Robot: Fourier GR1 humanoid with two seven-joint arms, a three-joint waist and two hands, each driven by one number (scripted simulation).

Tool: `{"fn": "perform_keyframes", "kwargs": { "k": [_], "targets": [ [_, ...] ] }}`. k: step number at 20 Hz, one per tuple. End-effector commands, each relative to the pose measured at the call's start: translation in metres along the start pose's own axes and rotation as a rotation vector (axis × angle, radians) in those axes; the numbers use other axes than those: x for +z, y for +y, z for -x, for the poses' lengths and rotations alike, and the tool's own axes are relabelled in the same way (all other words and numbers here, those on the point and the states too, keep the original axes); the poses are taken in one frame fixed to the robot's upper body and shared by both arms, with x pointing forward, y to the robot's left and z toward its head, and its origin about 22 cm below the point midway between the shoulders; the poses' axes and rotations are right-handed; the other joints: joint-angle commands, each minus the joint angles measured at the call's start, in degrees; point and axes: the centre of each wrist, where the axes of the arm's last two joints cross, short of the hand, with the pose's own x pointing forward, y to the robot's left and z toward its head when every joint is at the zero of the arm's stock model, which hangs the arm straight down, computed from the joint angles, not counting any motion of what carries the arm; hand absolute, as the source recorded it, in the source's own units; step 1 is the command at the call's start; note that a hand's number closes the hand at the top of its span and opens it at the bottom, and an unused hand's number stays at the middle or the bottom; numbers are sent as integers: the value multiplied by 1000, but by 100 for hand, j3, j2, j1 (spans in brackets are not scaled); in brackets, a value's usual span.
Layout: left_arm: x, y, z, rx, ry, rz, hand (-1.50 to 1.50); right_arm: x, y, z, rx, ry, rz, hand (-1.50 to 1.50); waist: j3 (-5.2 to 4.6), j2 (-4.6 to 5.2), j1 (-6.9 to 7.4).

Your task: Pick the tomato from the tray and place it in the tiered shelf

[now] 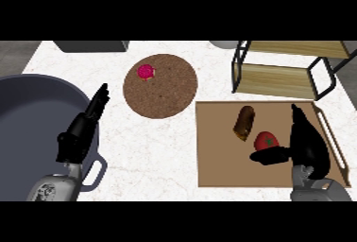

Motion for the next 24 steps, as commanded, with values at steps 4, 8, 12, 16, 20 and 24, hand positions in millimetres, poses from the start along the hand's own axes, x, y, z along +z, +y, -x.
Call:
{"fn": "perform_keyframes", "kwargs": {
  "k": [4, 8, 12, 16, 20, 24],
  "targets": [
    [-1, -2, 14, 52, 35, 24, 0, -6, 20, 2, 30, 97, -2, -150, -98, 66, -17],
    [1, -27, 18, 27, 25, 18, 0, -14, 28, 12, 20, 103, -17, -150, -97, 67, -30],
    [-10, -9, 20, 42, 24, 11, 0, -16, 27, 17, 13, 92, -11, -150, -98, 68, -45],
    [-20, -14, 10, 51, 16, 9, 0, -19, 22, 2, 15, 88, -28, -150, -99, 68, -43],
    [3, -12, 28, 28, 49, 20, 0, -10, 49, 18, 37, 93, -59, -150, -98, 65, -27],
    [-21, -12, -3, 48, 32, 14, 0, -22, 54, 6, 50, 99, -84, 150, -97, 68, -19]
  ]
}}
